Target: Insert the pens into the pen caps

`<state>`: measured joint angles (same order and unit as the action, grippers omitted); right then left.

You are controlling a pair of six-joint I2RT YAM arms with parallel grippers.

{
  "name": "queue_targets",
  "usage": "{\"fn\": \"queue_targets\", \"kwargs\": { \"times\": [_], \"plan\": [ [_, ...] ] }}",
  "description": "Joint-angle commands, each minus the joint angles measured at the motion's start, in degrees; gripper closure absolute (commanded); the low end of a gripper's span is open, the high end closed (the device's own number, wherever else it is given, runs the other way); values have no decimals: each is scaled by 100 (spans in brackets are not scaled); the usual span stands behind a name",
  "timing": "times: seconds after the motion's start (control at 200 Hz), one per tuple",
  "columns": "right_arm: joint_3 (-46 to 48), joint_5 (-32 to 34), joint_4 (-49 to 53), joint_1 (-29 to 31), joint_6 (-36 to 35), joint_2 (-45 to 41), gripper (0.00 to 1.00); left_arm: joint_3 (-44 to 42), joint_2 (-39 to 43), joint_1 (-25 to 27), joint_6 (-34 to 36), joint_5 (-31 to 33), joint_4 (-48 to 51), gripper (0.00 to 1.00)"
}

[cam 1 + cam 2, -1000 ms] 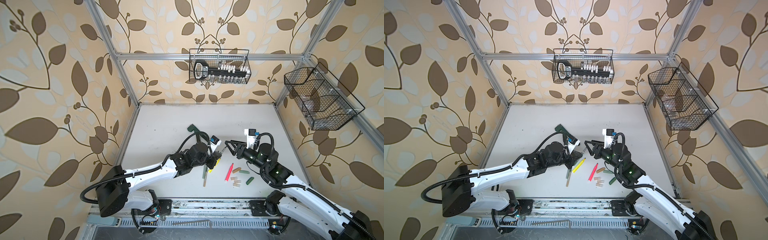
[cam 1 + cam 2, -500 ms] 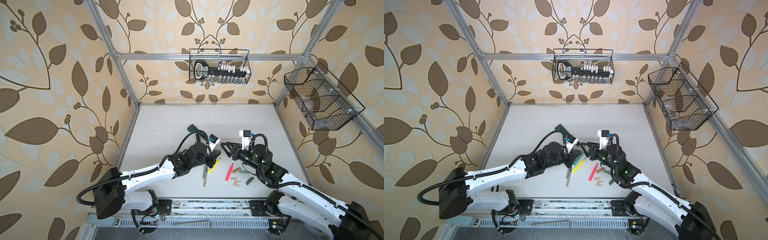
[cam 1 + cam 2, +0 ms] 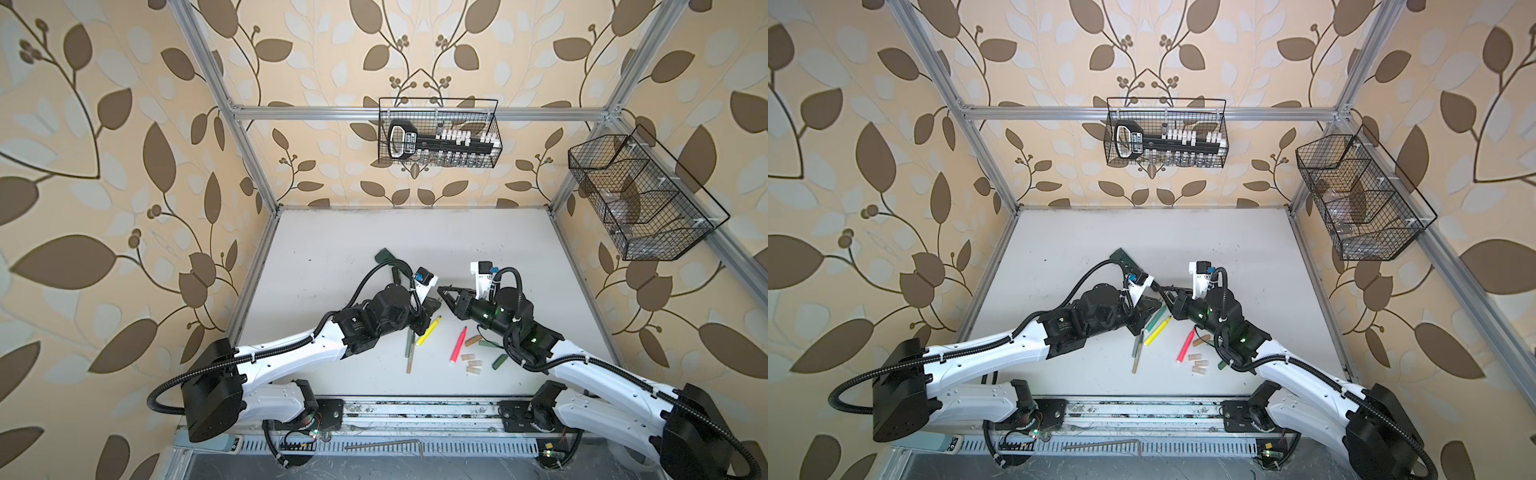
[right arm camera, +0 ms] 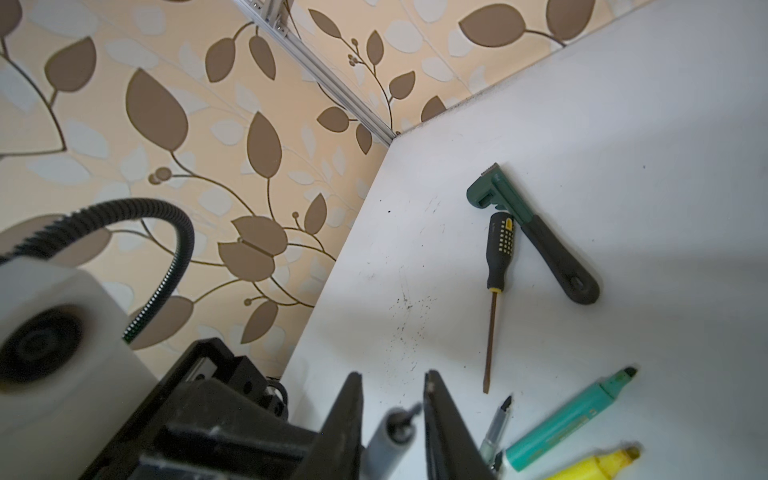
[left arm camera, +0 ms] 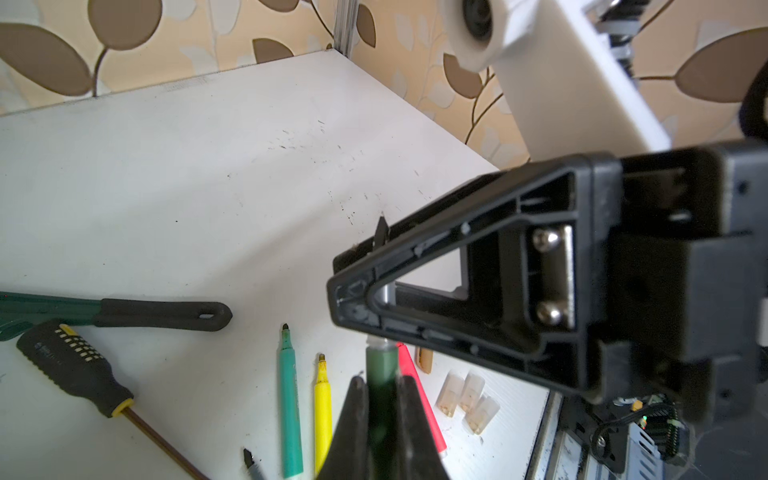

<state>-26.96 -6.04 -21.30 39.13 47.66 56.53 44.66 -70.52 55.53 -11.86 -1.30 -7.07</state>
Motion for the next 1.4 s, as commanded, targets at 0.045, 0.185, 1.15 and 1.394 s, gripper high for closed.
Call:
{"fn": "queue_targets", "kwargs": {
  "times": [0.045, 0.185, 1.15, 1.394],
  "plan": [
    [67, -15, -68, 74, 72, 50, 99, 114, -55, 27, 89, -36, -225, 100],
    [93, 33, -74, 91, 145, 46, 100, 163, -140, 28, 66, -15, -190, 80],
    [306, 226, -35, 43, 44, -593, 53, 161, -458, 11, 4, 57, -425, 100],
    [73, 1282, 998, 63, -651, -1371, 41, -142, 118, -187, -199, 1688, -313, 100]
  ]
}}
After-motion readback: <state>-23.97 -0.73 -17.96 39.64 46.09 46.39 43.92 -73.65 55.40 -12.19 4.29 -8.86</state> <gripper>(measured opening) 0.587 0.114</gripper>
